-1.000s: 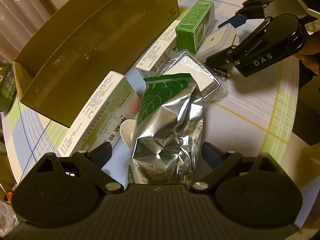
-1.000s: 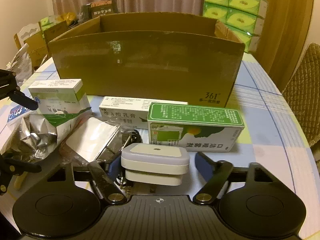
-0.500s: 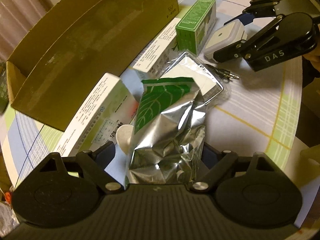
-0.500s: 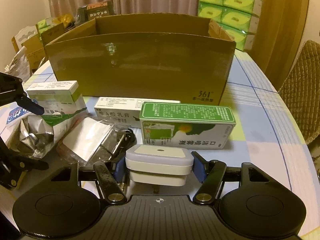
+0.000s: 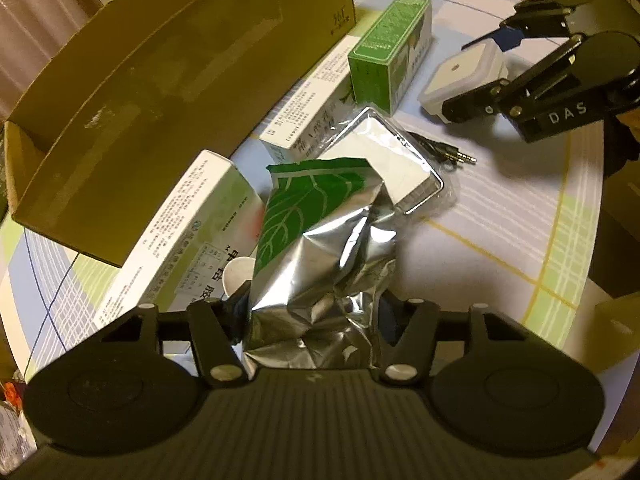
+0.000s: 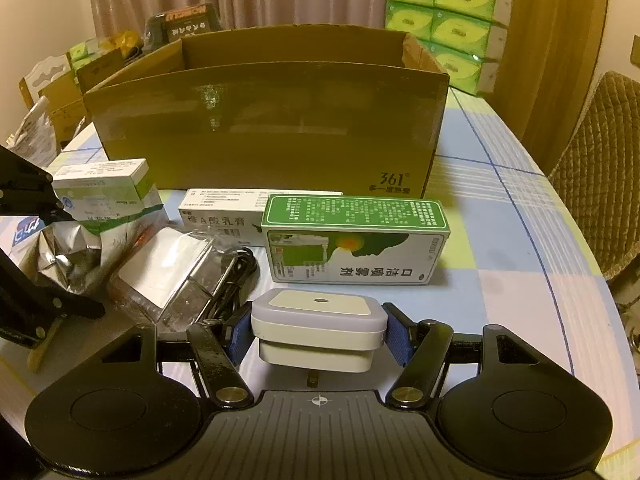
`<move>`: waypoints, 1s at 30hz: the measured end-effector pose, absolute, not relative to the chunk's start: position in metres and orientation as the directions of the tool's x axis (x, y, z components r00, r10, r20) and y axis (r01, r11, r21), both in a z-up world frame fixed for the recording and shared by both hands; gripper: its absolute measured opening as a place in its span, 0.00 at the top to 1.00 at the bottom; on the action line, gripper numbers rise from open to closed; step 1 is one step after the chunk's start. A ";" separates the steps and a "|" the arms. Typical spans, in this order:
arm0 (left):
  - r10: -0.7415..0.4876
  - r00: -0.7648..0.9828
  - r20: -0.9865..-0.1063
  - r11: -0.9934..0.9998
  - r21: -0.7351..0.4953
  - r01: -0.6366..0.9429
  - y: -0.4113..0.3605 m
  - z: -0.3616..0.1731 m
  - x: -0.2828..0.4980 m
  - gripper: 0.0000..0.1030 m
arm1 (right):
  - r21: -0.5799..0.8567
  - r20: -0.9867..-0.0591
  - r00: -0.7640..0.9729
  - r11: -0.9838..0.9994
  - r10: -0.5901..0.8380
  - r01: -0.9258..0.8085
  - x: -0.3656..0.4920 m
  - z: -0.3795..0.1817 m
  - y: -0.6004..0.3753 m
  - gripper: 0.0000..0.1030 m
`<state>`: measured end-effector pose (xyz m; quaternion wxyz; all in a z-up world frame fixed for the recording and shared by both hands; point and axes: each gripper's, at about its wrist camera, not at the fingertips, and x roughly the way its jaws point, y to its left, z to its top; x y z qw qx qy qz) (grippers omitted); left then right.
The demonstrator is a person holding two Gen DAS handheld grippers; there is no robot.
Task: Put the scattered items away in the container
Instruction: 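Close the left tool on the silver foil bag while the right tool lifts the adapter, then carry the foil bag and the white adapter over the open cardboard box with both tools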
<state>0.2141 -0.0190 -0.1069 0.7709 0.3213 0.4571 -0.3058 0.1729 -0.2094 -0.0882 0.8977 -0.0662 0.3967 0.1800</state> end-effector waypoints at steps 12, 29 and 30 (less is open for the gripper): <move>-0.199 0.421 -0.885 0.626 0.216 0.750 -0.005 -0.081 0.206 0.51 | 0.020 -0.714 0.645 0.929 0.272 -0.370 0.168 -0.071 -0.212 0.39; -0.175 0.469 -0.865 0.663 0.249 0.706 -0.015 -0.020 0.192 0.51 | 0.022 -0.640 0.710 0.931 0.292 -0.363 0.162 -0.024 -0.218 0.39; -0.179 0.470 -0.864 0.669 0.244 0.702 -0.017 -0.020 0.193 0.51 | 0.021 -0.635 0.715 0.931 0.294 -0.364 0.162 -0.021 -0.218 0.39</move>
